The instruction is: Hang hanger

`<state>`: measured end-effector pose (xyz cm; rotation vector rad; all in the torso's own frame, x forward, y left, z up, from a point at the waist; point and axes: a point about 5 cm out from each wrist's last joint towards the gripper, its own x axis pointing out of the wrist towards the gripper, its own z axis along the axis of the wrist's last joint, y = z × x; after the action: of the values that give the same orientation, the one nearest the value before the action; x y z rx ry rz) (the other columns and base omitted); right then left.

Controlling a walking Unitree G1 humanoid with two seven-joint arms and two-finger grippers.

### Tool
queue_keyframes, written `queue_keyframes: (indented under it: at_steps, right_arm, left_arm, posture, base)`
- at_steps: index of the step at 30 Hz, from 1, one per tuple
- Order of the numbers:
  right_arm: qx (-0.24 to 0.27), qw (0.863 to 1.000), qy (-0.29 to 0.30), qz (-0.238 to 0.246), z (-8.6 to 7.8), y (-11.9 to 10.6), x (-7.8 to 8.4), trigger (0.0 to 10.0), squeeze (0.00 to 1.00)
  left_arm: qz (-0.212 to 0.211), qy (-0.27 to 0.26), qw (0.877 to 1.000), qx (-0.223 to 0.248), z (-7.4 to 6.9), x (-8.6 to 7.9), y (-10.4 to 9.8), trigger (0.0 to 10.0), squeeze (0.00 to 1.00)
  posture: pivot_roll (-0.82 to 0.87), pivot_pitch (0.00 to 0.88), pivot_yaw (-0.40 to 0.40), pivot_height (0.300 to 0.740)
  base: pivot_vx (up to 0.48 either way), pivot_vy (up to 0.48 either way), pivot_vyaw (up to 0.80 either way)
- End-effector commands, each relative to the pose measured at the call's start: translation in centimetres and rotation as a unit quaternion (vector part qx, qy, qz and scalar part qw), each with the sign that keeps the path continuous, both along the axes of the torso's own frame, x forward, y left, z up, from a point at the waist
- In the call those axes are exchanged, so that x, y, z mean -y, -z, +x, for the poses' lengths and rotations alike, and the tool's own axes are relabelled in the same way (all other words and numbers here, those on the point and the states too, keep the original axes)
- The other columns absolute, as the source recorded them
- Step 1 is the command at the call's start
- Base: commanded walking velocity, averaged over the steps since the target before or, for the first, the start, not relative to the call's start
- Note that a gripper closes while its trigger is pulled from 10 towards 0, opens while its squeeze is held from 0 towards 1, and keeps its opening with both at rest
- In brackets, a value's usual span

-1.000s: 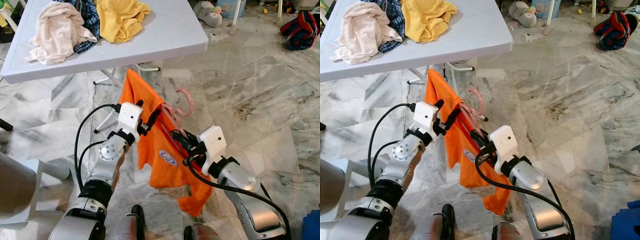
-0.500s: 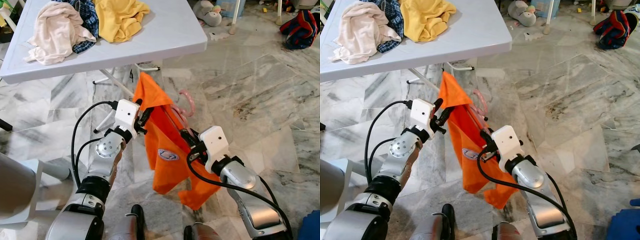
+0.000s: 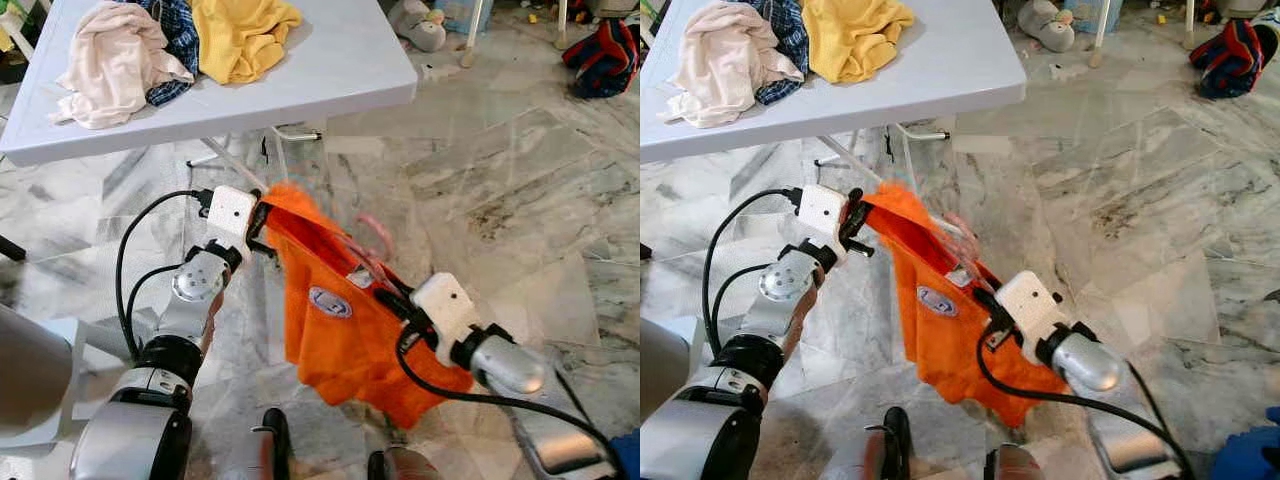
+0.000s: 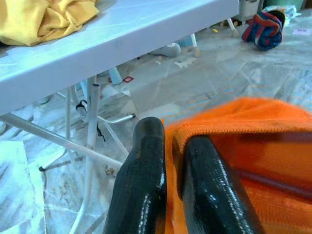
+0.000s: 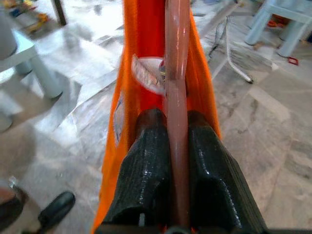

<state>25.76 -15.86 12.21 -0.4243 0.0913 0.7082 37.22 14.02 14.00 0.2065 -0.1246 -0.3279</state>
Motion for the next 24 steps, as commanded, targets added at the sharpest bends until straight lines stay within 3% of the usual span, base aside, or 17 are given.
queue_keyframes:
  at_steps: [1, 8, 11, 18, 24]
  right_arm:
    - [-0.009, 1.0, 0.001, -0.014, -0.6, 0.2, 1.4, 10.0, 0.0]
    - [-0.013, 0.999, -0.05, -0.018, -1.7, -0.3, 1.6, 10.0, 0.0]
    - [-0.014, 0.997, -0.072, 0.004, -2.1, -1.2, 1.7, 10.0, 0.0]
    - [-0.013, 0.997, -0.069, -0.009, -2.1, -2.2, 3.8, 10.0, 0.0]
    - [-0.007, 0.997, -0.074, 0.018, -2.4, -4.0, 5.3, 10.0, 0.0]
  left_arm:
    - [-0.002, -0.047, 0.999, 0.005, 0.4, -2.2, -0.7, 0.0, 0.0]
    - [0.006, -0.061, 0.998, -0.013, 0.6, -2.8, -0.3, 0.0, 0.0]
    - [0.002, -0.066, 0.998, -0.022, 0.6, -3.0, 0.0, 0.0, 0.0]
    - [0.003, -0.071, 0.997, -0.032, 0.5, -3.5, 0.4, 0.0, 0.0]
    - [-0.013, -0.087, 0.995, -0.05, 0.5, -4.2, 0.7, 0.0, 0.0]
  posture:
    - [-0.09, 0.268, 0.05, 0.74]
    - [-0.09, 0.269, 0.051, 0.74]
    - [-0.09, 0.27, 0.052, 0.74]
    - [-0.08, 0.271, 0.055, 0.74]
    - [-0.08, 0.268, 0.059, 0.74]
  base:
    - [0.0, 0.0, 0.0]
    - [0.0, 0.0, 0.0]
    - [0.0, 0.0, 0.0]
    - [0.0, 0.0, 0.0]
    - [0.0, 0.0, 0.0]
